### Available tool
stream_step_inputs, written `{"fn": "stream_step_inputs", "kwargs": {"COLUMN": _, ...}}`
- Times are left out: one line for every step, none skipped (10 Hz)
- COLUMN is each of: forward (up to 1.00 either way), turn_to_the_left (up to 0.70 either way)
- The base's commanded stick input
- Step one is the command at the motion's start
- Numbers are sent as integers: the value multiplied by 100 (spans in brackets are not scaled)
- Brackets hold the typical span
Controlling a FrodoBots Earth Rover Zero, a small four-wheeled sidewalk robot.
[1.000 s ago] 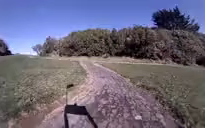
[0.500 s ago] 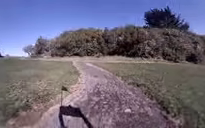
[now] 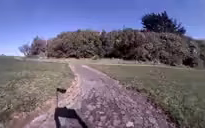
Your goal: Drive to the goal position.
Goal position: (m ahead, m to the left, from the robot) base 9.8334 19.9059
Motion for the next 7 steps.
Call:
{"fn": "stream_step_inputs", "kwargs": {"forward": 70, "turn_to_the_left": 0}}
{"fn": "stream_step_inputs", "kwargs": {"forward": 70, "turn_to_the_left": 0}}
{"fn": "stream_step_inputs", "kwargs": {"forward": 70, "turn_to_the_left": 0}}
{"fn": "stream_step_inputs", "kwargs": {"forward": 70, "turn_to_the_left": 0}}
{"fn": "stream_step_inputs", "kwargs": {"forward": 70, "turn_to_the_left": 0}}
{"fn": "stream_step_inputs", "kwargs": {"forward": 70, "turn_to_the_left": 2}}
{"fn": "stream_step_inputs", "kwargs": {"forward": 70, "turn_to_the_left": 3}}
